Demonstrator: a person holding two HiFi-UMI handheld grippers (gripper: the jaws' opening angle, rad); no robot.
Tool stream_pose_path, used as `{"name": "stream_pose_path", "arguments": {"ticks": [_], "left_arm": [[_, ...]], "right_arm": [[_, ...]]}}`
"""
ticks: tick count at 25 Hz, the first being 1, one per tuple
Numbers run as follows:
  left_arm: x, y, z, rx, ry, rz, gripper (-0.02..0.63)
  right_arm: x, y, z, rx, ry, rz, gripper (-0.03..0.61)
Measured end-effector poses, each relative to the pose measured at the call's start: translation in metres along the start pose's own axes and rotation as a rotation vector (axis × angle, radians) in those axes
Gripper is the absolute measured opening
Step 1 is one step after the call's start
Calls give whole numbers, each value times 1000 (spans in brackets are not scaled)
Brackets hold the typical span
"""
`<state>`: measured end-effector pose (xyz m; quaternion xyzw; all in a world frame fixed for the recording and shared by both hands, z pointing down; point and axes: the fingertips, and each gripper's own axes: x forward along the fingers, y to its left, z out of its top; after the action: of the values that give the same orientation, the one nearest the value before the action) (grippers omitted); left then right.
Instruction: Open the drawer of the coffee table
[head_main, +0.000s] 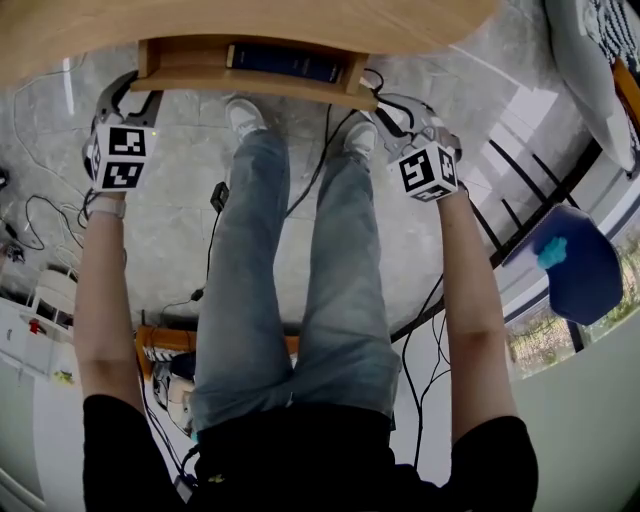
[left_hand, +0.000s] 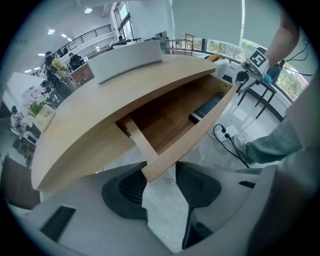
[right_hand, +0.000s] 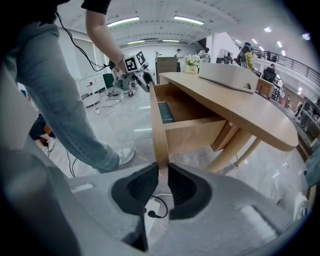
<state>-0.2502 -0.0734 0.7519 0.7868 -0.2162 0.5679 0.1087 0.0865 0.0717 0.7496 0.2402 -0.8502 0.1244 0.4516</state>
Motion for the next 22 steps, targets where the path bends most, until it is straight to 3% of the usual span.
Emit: {"name": "stream_pose_path", "arguments": {"ticks": [22], "left_arm": [[-20,-67,-79,-68,98,-9,183]], "right_arm": [[-4,90,-21,-40,41,103,57]]}}
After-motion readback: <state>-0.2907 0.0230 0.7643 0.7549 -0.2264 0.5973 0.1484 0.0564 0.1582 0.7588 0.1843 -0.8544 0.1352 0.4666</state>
